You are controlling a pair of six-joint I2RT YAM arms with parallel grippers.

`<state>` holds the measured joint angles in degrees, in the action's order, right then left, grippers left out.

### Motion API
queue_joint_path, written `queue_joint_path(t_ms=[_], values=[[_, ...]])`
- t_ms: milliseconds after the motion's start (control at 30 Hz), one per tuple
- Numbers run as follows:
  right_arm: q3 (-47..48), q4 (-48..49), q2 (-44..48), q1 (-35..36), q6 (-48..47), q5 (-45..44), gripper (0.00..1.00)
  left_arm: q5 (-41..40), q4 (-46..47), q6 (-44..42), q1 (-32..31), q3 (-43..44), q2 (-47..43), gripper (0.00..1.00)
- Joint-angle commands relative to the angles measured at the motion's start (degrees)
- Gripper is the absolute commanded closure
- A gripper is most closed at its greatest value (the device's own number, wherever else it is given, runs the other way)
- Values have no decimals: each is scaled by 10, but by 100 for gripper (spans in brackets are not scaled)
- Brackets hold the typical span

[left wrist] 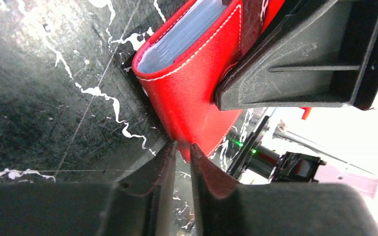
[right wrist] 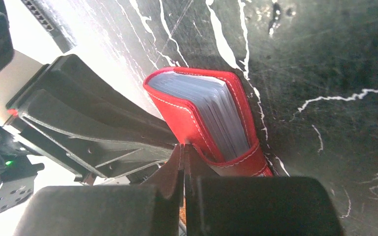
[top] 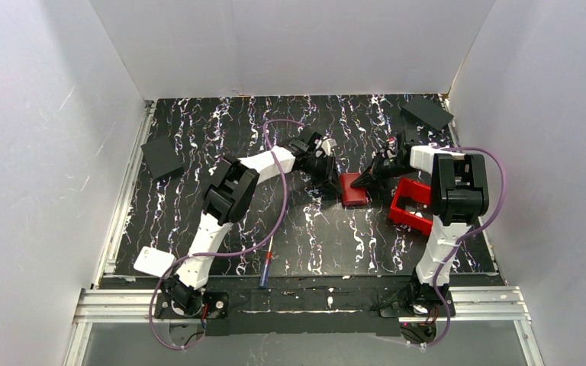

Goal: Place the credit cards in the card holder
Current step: Close the card holder at the center of the board.

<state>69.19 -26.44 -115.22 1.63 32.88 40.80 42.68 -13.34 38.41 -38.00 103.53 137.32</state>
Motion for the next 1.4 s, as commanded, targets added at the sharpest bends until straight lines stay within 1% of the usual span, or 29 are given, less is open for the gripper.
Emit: queue_joint_path(t_ms=[0,33,133,300,367,467,533,600,733,767,800,867,967,1000,1033,1133,1233,1300,1367], values=[[-83,1,-60,-47,-48,-256,99,4,-12,1,-1,-14,-55,77],[-95,21,-48,-47,-32,-238,99,2,-12,1,-1,-18,-62,74],[-136,85,-25,-61,20,-186,99,-1,4,10,-1,-28,-84,71],[-192,159,-31,-74,92,-147,99,4,33,38,0,-33,-107,69],[-206,179,-12,-73,105,-171,99,1,41,43,-1,-35,-116,68],[-223,213,-4,-73,131,-167,99,-3,51,51,-1,-39,-125,67],[-235,228,1,-73,136,-165,99,-3,54,52,-1,-43,-130,67],[-238,219,6,-73,128,-162,99,-5,54,53,-2,-47,-133,66],[-233,230,35,-63,79,-136,99,-9,58,54,-2,-57,-139,64],[-218,218,39,-57,60,-125,95,-9,60,54,-2,-62,-141,63],[-191,187,37,-48,25,-107,89,-10,62,54,-2,-66,-144,62],[-150,134,45,-28,-23,-108,87,-11,64,49,-2,-75,-153,60],[-156,151,78,-9,2,-83,84,-18,41,28,2,-79,-169,58],[-154,152,85,4,7,-72,81,-20,31,19,3,-81,-177,57],[-147,148,90,15,7,-63,75,-22,22,10,4,-84,-184,56],[-115,120,108,37,3,-60,71,-27,4,-11,7,-99,-206,55],[-101,128,131,40,16,-35,65,-29,11,-14,12,-127,-232,54],[-70,111,140,40,2,-27,60,-27,21,-11,15,-147,-245,53],[-32,74,145,40,-18,-23,58,-25,25,-10,18,-159,-254,53]])
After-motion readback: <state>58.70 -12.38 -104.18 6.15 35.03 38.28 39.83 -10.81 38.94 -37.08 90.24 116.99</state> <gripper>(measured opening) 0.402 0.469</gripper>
